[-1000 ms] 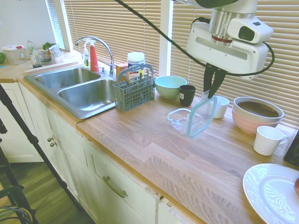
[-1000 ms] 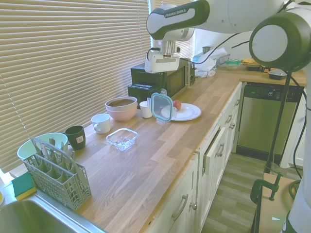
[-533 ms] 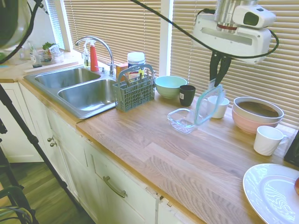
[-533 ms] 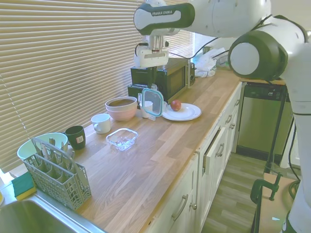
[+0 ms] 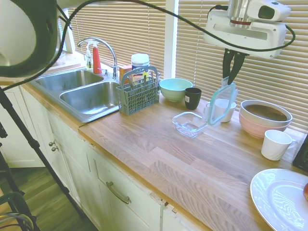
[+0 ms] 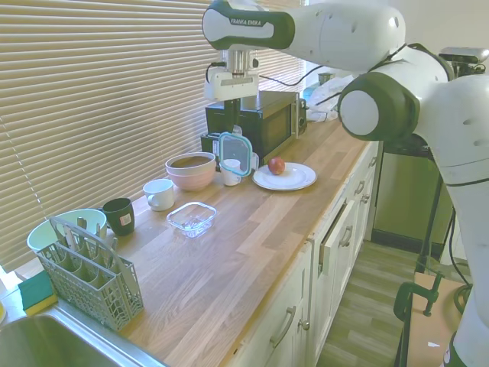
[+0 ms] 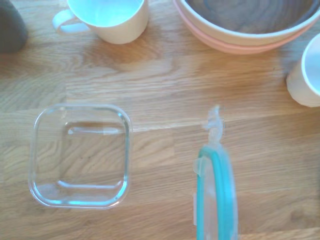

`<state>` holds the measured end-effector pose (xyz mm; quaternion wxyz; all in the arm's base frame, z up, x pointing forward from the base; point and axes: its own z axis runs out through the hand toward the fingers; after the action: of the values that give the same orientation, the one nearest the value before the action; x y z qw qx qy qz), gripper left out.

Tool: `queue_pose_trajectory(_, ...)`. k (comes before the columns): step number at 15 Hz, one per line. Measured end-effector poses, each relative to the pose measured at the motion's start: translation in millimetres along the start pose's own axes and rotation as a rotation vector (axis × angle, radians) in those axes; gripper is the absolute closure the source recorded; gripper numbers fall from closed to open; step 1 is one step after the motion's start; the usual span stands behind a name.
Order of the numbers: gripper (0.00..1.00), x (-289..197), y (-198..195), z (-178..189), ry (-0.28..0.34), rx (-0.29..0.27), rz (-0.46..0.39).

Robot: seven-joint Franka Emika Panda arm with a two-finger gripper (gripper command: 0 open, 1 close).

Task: Cover the lid of the food container

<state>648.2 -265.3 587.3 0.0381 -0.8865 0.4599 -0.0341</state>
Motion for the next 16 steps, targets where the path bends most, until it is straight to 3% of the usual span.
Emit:
queue_pose_trajectory(9,1.0,-40.1,-84.1,62.0,0.023,-0.012,-0.043)
queue_pose_trajectory(16,1.0,-61.1,-97.6,74.8,0.037,-0.029,-0.041)
